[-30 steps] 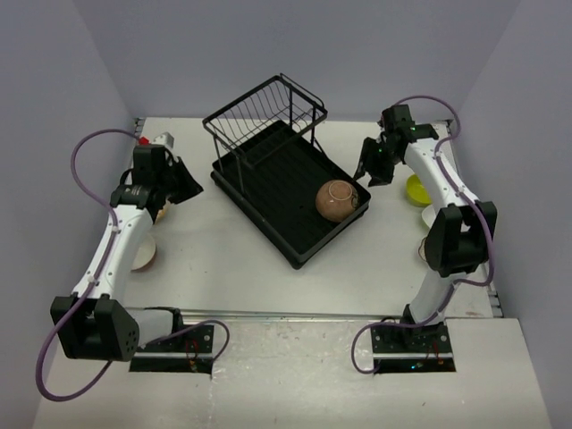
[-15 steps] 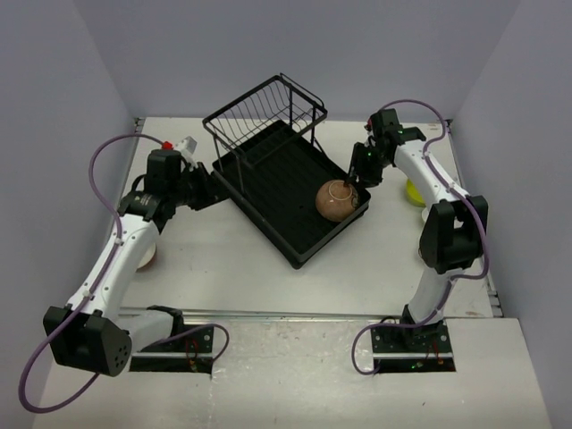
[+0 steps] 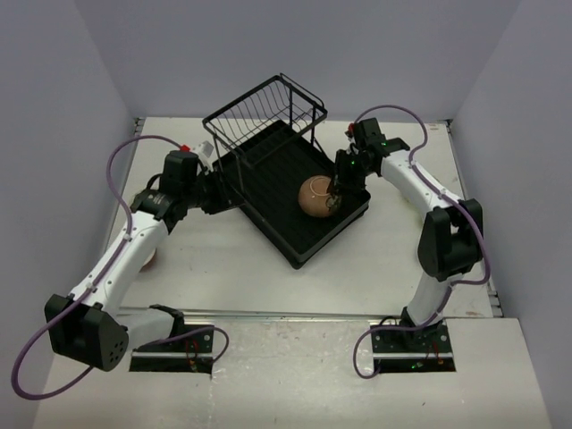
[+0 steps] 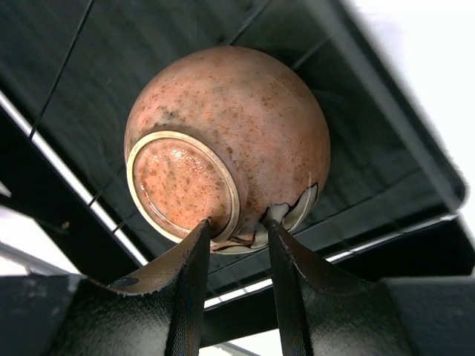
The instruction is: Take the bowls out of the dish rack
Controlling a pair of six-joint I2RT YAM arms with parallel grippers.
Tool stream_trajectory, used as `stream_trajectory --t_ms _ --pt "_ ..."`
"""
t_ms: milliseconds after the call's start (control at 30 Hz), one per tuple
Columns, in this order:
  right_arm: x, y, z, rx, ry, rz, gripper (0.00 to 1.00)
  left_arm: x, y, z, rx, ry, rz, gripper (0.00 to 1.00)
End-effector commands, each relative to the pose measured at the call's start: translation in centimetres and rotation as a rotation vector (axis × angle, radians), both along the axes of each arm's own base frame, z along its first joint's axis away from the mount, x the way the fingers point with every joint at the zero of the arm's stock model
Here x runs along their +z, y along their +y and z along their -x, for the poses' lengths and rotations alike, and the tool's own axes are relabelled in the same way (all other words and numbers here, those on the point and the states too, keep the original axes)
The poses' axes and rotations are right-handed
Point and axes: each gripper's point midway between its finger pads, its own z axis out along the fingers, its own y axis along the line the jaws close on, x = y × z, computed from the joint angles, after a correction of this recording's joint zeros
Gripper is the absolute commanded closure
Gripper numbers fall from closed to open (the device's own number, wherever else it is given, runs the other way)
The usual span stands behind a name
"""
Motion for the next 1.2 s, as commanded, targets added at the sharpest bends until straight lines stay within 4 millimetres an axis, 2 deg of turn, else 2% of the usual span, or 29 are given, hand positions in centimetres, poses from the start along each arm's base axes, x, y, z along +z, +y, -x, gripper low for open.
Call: stream_trajectory --t_ms 0,100,267,433,533,767,867,933,1133,1167 --pt "-2.2 1.2 2.9 0.051 0.097 0.027 0.63 0.7 -1.7 -0.7 -0.024 -0.007 0.028 0.75" --pt "-2.0 1.9 2.9 0.070 0.094 0.026 0.63 0.2 -2.7 -0.8 -0.034 0.012 0.016 0.75" --pt "-1.3 3.4 3.0 0.106 0.092 0.022 0.64 0.3 -4.1 -1.1 -0.056 0.011 0.017 0.75" --pt "-0.6 5.7 3.0 0.174 0.090 -0.005 0.64 0.3 -4.5 -1.6 -0.055 0.015 0.021 0.74" --pt "-0.3 6.2 3.1 0.193 0.090 -0.001 0.62 0.4 -4.8 -1.7 -0.056 0.017 0.027 0.74" --pt "2.0 5.5 3.3 0.184 0.040 0.012 0.38 -0.3 -5.9 -2.3 -0.060 0.033 0.044 0.74" --pt "2.3 5.5 3.6 0.189 0.042 -0.015 0.28 -0.6 -6.6 -2.6 -0.069 0.043 0.046 0.74" --pt "2.1 5.6 3.7 0.195 0.054 -0.032 0.18 -0.5 -7.4 -2.7 -0.082 0.039 0.051 0.74" --pt "1.5 6.3 3.4 0.226 0.063 -0.107 0.11 -1.2 -9.6 -3.0 -0.103 0.061 0.050 0.74" --pt "1.4 6.3 3.3 0.228 0.059 -0.120 0.06 -1.1 -9.8 -3.3 -0.099 0.055 0.048 0.74"
